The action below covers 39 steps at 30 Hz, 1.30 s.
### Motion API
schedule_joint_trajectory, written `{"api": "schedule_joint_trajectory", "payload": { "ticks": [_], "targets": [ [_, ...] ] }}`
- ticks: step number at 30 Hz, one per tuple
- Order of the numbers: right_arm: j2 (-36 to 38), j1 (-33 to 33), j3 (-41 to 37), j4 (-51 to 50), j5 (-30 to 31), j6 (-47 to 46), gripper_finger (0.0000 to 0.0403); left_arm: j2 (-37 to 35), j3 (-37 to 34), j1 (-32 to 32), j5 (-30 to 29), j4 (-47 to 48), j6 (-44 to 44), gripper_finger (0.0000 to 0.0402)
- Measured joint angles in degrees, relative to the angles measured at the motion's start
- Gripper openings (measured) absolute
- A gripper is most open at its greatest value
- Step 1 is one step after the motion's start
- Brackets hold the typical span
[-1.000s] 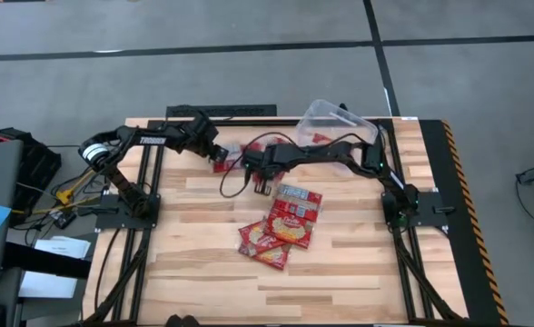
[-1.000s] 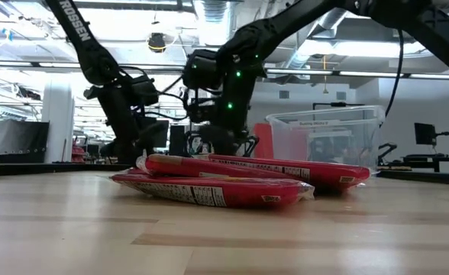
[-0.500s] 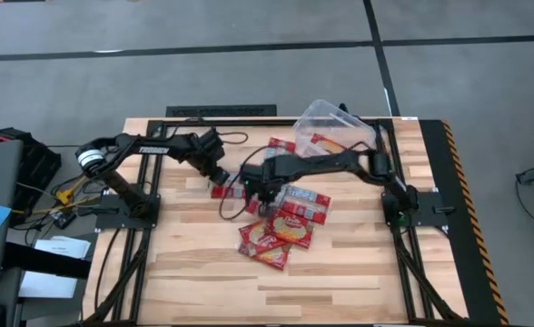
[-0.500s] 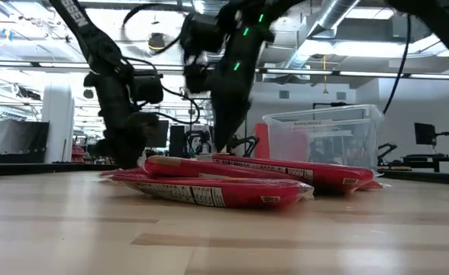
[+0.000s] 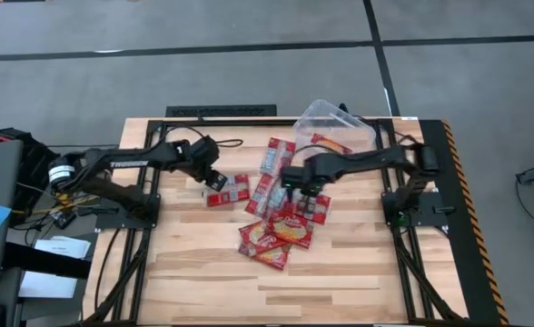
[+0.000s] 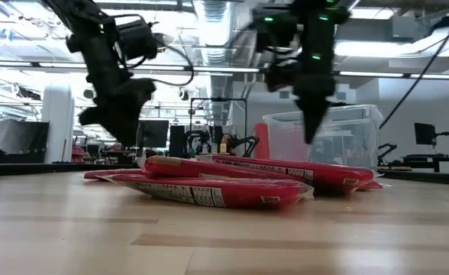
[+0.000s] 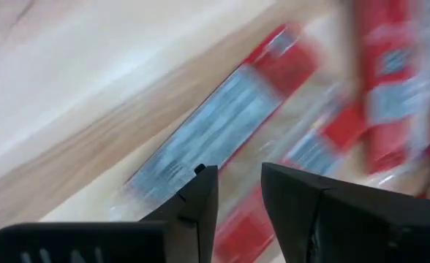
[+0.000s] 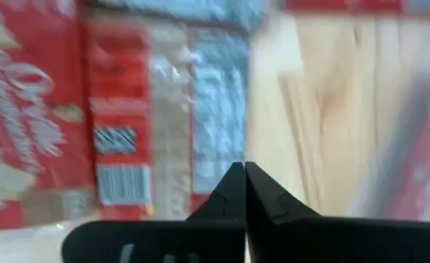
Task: Sort popcorn bags into baskets
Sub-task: Move the red popcorns to the center of the table
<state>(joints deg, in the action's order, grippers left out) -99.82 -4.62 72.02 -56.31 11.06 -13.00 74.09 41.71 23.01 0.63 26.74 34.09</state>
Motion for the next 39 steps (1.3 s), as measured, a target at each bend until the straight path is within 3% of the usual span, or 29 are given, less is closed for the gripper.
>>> {"api": "schedule_joint_trajectory", "payload": {
  "ticks": [8,18,23,29,35,37,39],
  "targets": [
    [8.6,-6.4,-15.0,-0.9,6.7,-2.1,0.0031,0.1,0.1,-3.8,-1.4,-6.1,7.0,0.0094],
    [17.7,-7.7,-13.6,1.7,5.5,-0.4,0.0021,0.8,0.1,-5.6,-6.3,-12.4,8.3,0.0094],
    [26.4,-6.3,-12.9,1.3,5.9,-4.1,0.0034,6.1,0.3,-5.7,-3.0,-27.8,4.2,0.0094],
    [37.3,-6.5,-13.0,-0.8,11.9,-10.5,0.0021,14.4,0.1,-5.3,0.9,-40.3,7.9,0.0094],
    [45.5,-2.7,-13.1,16.8,4.2,-1.9,0.0016,17.2,0.3,-5.1,14.4,-57.6,10.5,0.0094],
    [46.7,-0.8,-13.0,18.2,4.0,-2.7,0.0023,16.1,1.7,-4.9,15.1,-58.7,10.4,0.0094],
    [47.2,1.1,-13.4,15.7,4.7,-6.3,0.0031,14.5,3.6,-4.8,11.7,-54.9,8.2,0.0092]
  ]
}}
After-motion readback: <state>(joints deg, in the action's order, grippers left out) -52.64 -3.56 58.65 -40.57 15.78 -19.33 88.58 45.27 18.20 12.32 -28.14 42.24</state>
